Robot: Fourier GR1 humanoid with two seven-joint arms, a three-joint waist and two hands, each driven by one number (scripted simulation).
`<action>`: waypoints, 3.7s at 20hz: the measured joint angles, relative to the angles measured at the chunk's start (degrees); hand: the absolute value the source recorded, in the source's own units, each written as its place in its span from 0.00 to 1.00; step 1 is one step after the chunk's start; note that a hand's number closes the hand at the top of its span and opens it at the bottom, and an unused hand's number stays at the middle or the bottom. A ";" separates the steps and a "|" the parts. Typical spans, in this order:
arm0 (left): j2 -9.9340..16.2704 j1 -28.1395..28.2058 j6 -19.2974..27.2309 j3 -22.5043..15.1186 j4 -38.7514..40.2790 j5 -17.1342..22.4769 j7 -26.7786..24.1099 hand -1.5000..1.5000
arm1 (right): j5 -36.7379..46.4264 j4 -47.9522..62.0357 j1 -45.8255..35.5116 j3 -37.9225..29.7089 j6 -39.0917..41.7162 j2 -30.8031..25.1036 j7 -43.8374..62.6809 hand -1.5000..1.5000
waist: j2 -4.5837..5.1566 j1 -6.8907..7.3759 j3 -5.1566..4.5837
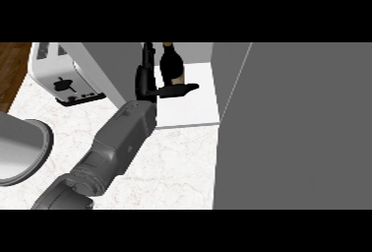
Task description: Pick up the wine, place it into the cabinet and close the cabinet
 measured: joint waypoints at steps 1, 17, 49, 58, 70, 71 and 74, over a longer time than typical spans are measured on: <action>-0.03 0.02 -0.83 -0.20 -0.03 -0.14 0.10 0.00 | 0.00 -0.01 -0.08 -0.12 -0.12 -0.06 0.21 0.00 | 0.01 0.09 -0.01; 0.01 2.85 -5.57 -4.88 -3.94 8.27 -0.62 0.00 | -0.11 0.07 -0.98 1.18 -1.32 0.34 1.16 0.00 | -0.88 -0.19 0.00; 3.75 48.86 27.33 -47.82 -75.84 10.80 12.04 0.00 | 0.84 -1.90 2.42 -1.36 -2.82 -1.79 0.42 0.00 | -1.56 4.59 0.05; 10.22 59.33 29.28 -50.98 -92.25 5.32 15.04 0.00 | 0.88 -2.07 1.85 -0.31 -2.30 -2.32 2.38 0.00 | -1.45 4.54 0.04; 25.30 69.41 19.88 -49.11 -106.81 6.10 16.08 0.00 | -0.45 -0.88 4.96 1.49 3.98 -3.58 1.62 1.00 | -1.44 4.46 0.04; 26.07 70.26 19.60 -48.99 -107.73 5.94 16.05 0.00 | -0.62 -0.91 5.31 1.40 4.62 -3.81 1.40 1.00 | -1.44 4.44 0.05; 28.29 72.20 17.35 -46.97 -109.47 7.10 15.65 0.00 | -1.05 -0.84 6.47 3.85 5.07 -3.09 2.69 1.00 | -1.46 4.44 0.03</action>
